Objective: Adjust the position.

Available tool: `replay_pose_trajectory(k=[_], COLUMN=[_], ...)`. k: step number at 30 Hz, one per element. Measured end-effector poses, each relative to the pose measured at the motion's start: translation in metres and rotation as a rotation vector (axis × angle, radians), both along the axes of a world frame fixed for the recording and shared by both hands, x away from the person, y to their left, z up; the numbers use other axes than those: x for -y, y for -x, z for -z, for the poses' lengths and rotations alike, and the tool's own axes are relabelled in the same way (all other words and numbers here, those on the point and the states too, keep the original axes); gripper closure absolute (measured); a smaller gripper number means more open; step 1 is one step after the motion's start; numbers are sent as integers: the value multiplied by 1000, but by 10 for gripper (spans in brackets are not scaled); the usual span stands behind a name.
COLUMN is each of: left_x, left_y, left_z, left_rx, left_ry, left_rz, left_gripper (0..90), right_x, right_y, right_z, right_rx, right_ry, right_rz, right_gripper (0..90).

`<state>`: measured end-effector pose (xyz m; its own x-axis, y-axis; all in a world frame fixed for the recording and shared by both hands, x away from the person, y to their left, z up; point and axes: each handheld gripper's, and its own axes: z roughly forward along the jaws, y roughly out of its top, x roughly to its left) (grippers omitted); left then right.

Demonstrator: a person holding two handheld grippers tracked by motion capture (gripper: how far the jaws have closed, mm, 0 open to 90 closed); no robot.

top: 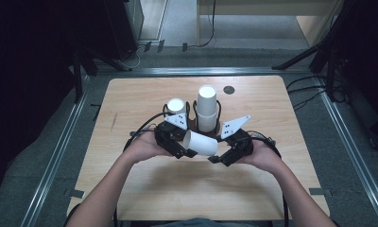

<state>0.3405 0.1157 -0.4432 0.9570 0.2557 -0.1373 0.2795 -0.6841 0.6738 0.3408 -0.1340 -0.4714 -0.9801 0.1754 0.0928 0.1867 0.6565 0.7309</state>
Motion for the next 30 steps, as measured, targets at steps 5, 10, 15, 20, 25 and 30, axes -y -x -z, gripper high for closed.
replay_pose_trajectory(k=[5, 10, 15, 20, 25, 30], left_x=[4, 10, 15, 20, 26, 31], left_y=[0, -1, -1, -3, -4, -2], left_z=[-2, -4, -1, 3, 8, 7], left_rx=[14, 38, 51, 17, -13, -20], left_ry=[-55, -111, -166, -203, -233, -229], left_rz=[11, 20, 21, 22, 27, 36], left_gripper=[244, 244, 244, 238, 236, 232], right_x=[-2, -4, -5, -8, -11, -17], right_y=[0, 0, -1, 0, 1, 2], right_z=[2, 3, 5, 6, 7, 11], right_rx=[3, 9, 6, 8, 13, 9], right_ry=[16, 27, 33, 39, 49, 75], right_rz=[3, 8, 11, 6, 0, -12], right_gripper=[237, 237, 237, 237, 242, 261])
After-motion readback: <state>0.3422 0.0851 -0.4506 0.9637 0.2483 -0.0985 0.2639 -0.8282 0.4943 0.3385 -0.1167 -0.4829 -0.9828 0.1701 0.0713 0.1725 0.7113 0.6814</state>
